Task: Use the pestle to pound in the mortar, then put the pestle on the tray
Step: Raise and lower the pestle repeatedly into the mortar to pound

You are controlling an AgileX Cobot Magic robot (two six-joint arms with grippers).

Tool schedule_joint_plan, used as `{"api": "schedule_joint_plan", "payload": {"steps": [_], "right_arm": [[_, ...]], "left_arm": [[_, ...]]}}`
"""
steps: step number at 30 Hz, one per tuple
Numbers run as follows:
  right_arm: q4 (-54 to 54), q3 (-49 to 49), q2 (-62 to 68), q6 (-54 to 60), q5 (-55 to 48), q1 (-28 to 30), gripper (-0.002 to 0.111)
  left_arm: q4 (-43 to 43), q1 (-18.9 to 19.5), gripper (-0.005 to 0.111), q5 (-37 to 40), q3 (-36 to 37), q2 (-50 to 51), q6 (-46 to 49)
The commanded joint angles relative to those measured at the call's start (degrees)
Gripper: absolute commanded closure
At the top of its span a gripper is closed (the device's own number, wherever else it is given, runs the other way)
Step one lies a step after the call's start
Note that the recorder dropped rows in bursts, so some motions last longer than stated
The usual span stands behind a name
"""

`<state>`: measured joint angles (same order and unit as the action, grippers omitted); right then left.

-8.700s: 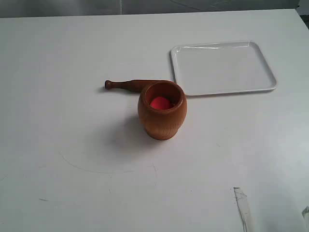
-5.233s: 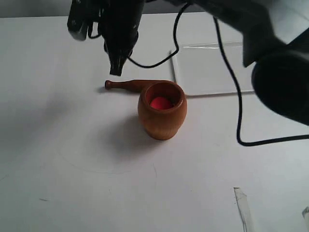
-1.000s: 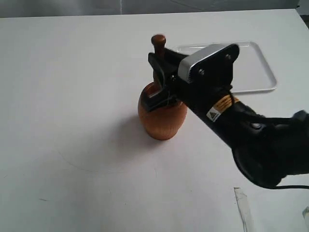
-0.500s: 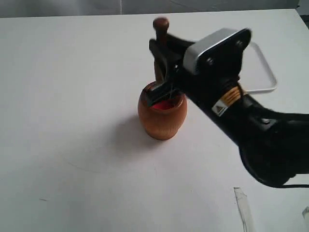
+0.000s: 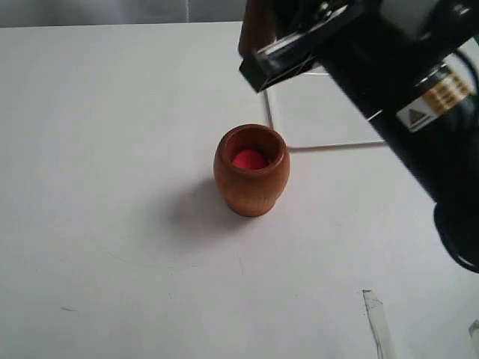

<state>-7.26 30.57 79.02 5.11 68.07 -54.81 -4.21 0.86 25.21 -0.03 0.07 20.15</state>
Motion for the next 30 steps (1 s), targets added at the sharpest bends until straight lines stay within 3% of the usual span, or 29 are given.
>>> {"api": "schedule_joint_plan", "payload": {"steps": [1, 5, 17, 24, 30], "right_arm": [[0.54, 0.54, -2.59, 4.38, -8.02, -0.03, 0.108], [0.55, 0.54, 2.82, 4.97, -11.96, -0.03, 0.108], [0.52, 0.54, 25.88, -1.27, -10.48, -0.03, 0.108], [0.65, 0.54, 18.2, -1.27, 0.8, -0.03, 0.108], [2.31, 0.87, 2.45, 0.25, 0.13, -0.03, 0.108]], "left_arm": [[0.42, -0.44, 0.107, -0.17, 0.03, -0.07, -0.47], [0.42, -0.44, 0.107, -0.17, 0.03, -0.07, -0.47], [0.42, -0.44, 0.107, -0.17, 0.03, -0.07, -0.47], [0.42, -0.44, 0.107, -0.17, 0.03, -0.07, -0.47], [0.42, -0.44, 0.107, -0.17, 0.03, -0.07, -0.47]]}}
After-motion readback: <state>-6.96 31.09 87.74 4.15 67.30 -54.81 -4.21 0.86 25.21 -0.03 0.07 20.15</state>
